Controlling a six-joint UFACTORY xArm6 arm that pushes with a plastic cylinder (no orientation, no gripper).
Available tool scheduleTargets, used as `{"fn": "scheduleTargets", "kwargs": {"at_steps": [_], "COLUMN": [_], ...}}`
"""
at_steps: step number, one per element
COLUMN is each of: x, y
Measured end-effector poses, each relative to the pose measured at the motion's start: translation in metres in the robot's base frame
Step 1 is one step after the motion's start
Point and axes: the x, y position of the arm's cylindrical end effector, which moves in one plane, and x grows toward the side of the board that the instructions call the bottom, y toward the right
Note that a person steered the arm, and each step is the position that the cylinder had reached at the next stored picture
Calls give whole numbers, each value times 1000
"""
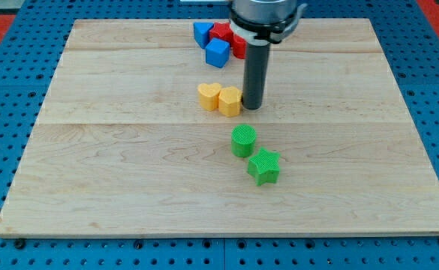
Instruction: Push the green blocks to the bottom right of the yellow heart
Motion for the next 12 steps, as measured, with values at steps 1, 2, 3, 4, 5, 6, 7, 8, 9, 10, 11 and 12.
{"fn": "scheduleTargets", "kwargs": {"at_steps": [1,2,3,4,5,6,7,8,9,10,11,12], "x": [22,100,146,139,113,70,47,30,25,30,74,93], "y": [76,129,74,20,-11,-11,-10,-17,-35,9,22,-54]}}
